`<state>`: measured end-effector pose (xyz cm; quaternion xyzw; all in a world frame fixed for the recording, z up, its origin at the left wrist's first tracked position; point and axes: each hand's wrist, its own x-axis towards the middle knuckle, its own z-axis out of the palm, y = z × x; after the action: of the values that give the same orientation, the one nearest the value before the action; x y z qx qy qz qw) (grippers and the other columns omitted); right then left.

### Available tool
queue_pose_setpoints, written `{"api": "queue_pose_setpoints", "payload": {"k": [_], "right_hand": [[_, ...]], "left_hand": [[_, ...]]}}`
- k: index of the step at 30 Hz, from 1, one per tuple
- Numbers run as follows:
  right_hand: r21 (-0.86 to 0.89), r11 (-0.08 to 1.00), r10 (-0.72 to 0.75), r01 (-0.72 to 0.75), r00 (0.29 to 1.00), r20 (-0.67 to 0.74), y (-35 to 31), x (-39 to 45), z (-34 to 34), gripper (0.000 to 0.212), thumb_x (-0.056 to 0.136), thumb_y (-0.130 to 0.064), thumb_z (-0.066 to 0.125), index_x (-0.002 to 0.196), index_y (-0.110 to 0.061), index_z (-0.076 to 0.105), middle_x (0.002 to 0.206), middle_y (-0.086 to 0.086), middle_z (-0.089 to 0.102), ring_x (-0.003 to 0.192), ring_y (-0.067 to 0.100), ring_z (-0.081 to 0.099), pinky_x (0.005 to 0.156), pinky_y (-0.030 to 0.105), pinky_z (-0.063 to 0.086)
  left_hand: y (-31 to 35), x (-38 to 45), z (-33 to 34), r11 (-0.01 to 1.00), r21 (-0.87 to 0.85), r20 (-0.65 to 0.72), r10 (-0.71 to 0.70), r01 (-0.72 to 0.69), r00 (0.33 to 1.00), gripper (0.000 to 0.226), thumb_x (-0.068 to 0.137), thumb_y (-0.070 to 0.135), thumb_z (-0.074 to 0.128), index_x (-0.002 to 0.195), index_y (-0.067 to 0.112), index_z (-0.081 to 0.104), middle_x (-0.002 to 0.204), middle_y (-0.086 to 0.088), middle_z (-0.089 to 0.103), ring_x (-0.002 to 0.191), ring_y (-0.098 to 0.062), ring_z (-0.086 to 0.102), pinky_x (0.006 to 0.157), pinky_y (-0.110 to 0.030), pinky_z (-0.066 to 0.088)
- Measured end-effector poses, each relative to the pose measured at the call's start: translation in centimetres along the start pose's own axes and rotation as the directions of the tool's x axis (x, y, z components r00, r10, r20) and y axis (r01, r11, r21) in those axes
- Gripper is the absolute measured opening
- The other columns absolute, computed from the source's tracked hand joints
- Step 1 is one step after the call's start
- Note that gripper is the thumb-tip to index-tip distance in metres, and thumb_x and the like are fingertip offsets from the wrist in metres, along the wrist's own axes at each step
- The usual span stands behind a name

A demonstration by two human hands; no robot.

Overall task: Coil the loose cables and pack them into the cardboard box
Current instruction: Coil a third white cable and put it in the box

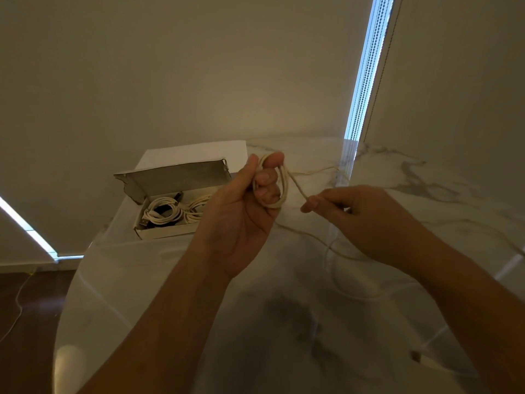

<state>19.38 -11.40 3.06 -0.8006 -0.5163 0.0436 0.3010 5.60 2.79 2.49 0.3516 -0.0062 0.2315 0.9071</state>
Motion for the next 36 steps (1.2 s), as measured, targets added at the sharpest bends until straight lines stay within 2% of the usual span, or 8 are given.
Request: {"api": "queue_pose_setpoints", "payload": {"k": [3, 8, 12, 18, 21, 25, 30, 36], "right_hand": [[0.005, 0.999, -0.042, 0.041, 0.997, 0.070, -1.1, -0.6, 0.5, 0.045, 0.094, -0.057, 0.039, 0.104, -0.030, 0.075, 0.096, -0.001, 0.075, 0.087, 0.013, 0.069, 0.083, 0.035, 0.055], [-0.111, 0.987, -0.106, 0.118, 0.988, 0.110, -2.7, -1.6, 1.6, 0.039, 0.099, -0.051, 0.040, 0.103, -0.030, 0.073, 0.077, -0.008, 0.070, 0.065, 0.005, 0.061, 0.062, 0.012, 0.039], [-0.167, 0.963, -0.194, 0.212, 0.974, 0.117, -3.8, -2.3, 2.1, 0.040, 0.100, -0.052, 0.036, 0.093, -0.028, 0.067, 0.069, -0.008, 0.061, 0.061, 0.007, 0.056, 0.062, 0.014, 0.040], [-0.191, 0.930, -0.310, 0.315, 0.949, 0.059, -4.9, -3.2, 1.5, 0.031, 0.100, -0.047, 0.043, 0.087, -0.028, 0.065, 0.058, -0.011, 0.054, 0.049, 0.005, 0.048, 0.054, 0.013, 0.032], [-0.195, 0.921, -0.354, 0.338, 0.934, -0.051, -5.4, -3.4, 1.0, 0.023, 0.096, -0.041, 0.049, 0.087, -0.029, 0.066, 0.050, -0.019, 0.038, 0.043, -0.003, 0.038, 0.053, 0.009, 0.024], [-0.226, 0.910, -0.393, 0.347, 0.897, -0.202, -4.9, -3.2, -0.7, 0.017, 0.093, -0.037, 0.056, 0.086, -0.026, 0.068, 0.055, -0.020, 0.042, 0.045, -0.004, 0.039, 0.053, 0.007, 0.023], [-0.200, 0.944, -0.321, 0.264, 0.877, -0.358, -3.0, -2.3, -3.0, 0.020, 0.092, -0.045, 0.061, 0.089, -0.028, 0.071, 0.053, -0.019, 0.044, 0.051, 0.000, 0.046, 0.051, 0.019, 0.033], [-0.142, 0.965, -0.262, 0.222, 0.857, -0.443, -1.8, -1.5, -3.0, 0.030, 0.085, -0.052, 0.063, 0.089, -0.024, 0.072, 0.070, -0.008, 0.061, 0.062, 0.004, 0.051, 0.058, 0.032, 0.047]], "left_hand": [[0.1, 0.1, -0.3, 0.999, -0.015, -0.095, 0.047, -0.049, 0.994, 0.036, 0.104, 0.024, 0.043, 0.125, -0.002, 0.057, 0.082, 0.001, 0.053, 0.068, -0.005, 0.049, 0.069, -0.014, 0.048], [0.1, 0.4, -0.7, 0.987, -0.022, -0.224, 0.152, -0.161, 0.963, 0.047, 0.098, 0.013, 0.051, 0.139, -0.010, 0.045, 0.096, -0.007, 0.060, 0.085, -0.008, 0.056, 0.083, -0.016, 0.053], [0.1, 0.6, -1.2, 0.974, 0.010, -0.334, 0.217, -0.227, 0.917, 0.037, 0.098, 0.004, 0.053, 0.130, -0.013, 0.052, 0.109, -0.013, 0.063, 0.088, -0.012, 0.063, 0.081, -0.019, 0.056], [-0.7, 0.7, -0.9, 0.897, 0.373, -0.409, 0.387, -0.236, 0.827, 0.014, 0.100, 0.003, 0.052, 0.104, 0.000, 0.066, 0.092, -0.007, 0.066, 0.089, -0.015, 0.062, 0.096, -0.028, 0.052], [-0.7, 0.5, -1.6, 0.737, 0.665, -0.347, 0.447, -0.119, 0.824, 0.020, 0.101, 0.012, 0.053, 0.092, 0.009, 0.071, 0.085, -0.002, 0.067, 0.089, -0.016, 0.062, 0.100, -0.039, 0.050], [-1.1, 0.3, -1.8, 0.564, 0.825, -0.280, 0.356, 0.034, 0.892, 0.023, 0.100, 0.019, 0.055, 0.088, 0.015, 0.074, 0.082, -0.002, 0.070, 0.083, -0.015, 0.064, 0.090, -0.043, 0.053], [-1.6, 0.1, -0.5, 0.585, 0.802, -0.291, 0.209, 0.119, 0.934, 0.021, 0.099, 0.013, 0.054, 0.102, 0.011, 0.075, 0.089, -0.009, 0.073, 0.078, -0.012, 0.066, 0.076, -0.023, 0.054], [-2.1, -0.4, 0.5, 0.525, 0.825, -0.228, -0.030, 0.209, 0.973, 0.029, 0.102, 0.015, 0.046, 0.104, 0.009, 0.074, 0.086, -0.008, 0.069, 0.077, -0.016, 0.062, 0.071, -0.023, 0.051]]}}
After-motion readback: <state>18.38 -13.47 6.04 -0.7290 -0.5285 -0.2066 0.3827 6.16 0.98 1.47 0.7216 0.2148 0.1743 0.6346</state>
